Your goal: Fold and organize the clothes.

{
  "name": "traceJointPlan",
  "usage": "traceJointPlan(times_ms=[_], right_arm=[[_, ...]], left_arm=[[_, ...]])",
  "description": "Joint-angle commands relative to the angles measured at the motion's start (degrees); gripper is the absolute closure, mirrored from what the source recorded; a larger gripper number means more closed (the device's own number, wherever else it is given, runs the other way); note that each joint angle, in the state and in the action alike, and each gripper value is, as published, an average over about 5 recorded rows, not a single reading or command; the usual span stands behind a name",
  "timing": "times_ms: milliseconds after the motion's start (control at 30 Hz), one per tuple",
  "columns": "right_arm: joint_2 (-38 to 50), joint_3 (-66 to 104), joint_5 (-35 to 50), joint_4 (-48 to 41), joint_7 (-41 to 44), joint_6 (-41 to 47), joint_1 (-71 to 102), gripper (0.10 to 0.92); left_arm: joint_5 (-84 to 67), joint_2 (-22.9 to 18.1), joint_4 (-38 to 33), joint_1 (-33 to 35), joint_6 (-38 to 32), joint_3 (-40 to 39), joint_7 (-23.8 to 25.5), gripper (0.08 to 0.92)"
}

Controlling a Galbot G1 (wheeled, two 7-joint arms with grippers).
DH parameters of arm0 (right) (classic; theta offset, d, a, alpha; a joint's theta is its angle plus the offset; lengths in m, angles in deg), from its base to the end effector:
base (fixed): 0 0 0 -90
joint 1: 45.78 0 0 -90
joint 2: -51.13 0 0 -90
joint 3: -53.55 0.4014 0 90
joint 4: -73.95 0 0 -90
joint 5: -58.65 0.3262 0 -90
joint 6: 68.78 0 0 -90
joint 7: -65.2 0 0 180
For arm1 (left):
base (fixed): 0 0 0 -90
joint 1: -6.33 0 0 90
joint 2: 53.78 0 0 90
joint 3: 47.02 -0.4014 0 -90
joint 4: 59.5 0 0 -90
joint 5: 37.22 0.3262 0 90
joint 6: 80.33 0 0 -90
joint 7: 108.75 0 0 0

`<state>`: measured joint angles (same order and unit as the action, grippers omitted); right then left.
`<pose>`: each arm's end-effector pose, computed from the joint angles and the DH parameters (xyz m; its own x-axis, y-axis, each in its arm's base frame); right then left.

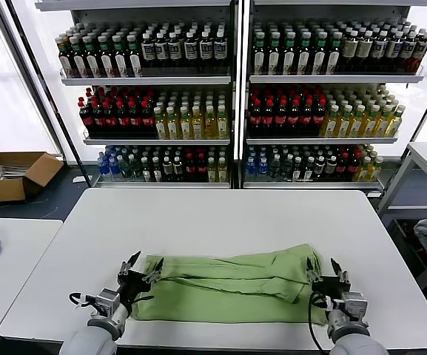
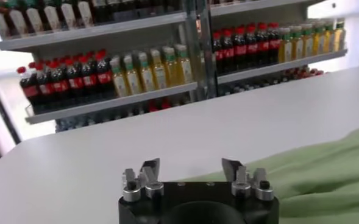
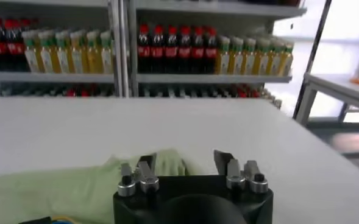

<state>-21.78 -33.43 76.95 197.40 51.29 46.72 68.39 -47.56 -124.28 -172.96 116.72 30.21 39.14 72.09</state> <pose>0.1630 -0.0788 -0.3007 -0.9512 0.1164 0.2857 0.1071 0.9931 -0.0480 0.1883 0.0718 -0.3502 -0.9285 0.1552 0.3374 0.2017 0.9735 0.1074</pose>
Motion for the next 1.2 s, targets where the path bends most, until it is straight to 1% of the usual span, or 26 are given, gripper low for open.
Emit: traceJointPlan(times_ms=[33, 167, 400, 667, 1000, 1100, 1200], right_arm=[[2.3, 3.8, 4.5, 9.0, -0.5, 0.4, 0.9, 0.244], [1.5, 2.3, 3.3, 8.0, -0.6, -0.1, 1.2, 0.206], [1.4, 0.5, 1.9, 7.5, -0.4, -0.9, 2.1, 0.203], [1.4, -0.1, 1.7, 7.1, -0.3, -0.8, 1.7, 0.203], [0.7, -1.3, 0.3, 5.3, -0.2, -1.5, 1.6, 0.203], [0.7, -1.2, 0.4, 5.1, -0.2, -1.4, 1.1, 0.203], [0.7, -1.1, 0.5, 5.1, -0.2, -1.2, 0.7, 0.203]], left_arm=[[-2.5, -6.0, -3.2, 3.4, 3.5, 2.6, -3.1, 0.226], [-6.0, -7.2, -3.2, 4.0, 3.6, 1.9, -3.2, 0.181], [-6.5, -7.2, -1.7, 4.1, 4.0, 2.1, -3.3, 0.177], [-7.6, -7.1, 3.3, 2.2, 2.9, 3.2, -2.6, 0.177], [-7.8, -7.0, 4.6, 2.0, 2.7, 2.4, -1.7, 0.177], [-7.6, -6.8, 4.7, 2.3, 2.3, 1.9, -1.2, 0.196], [-7.2, -6.8, 4.7, 2.7, 1.7, 1.6, -0.5, 0.261]])
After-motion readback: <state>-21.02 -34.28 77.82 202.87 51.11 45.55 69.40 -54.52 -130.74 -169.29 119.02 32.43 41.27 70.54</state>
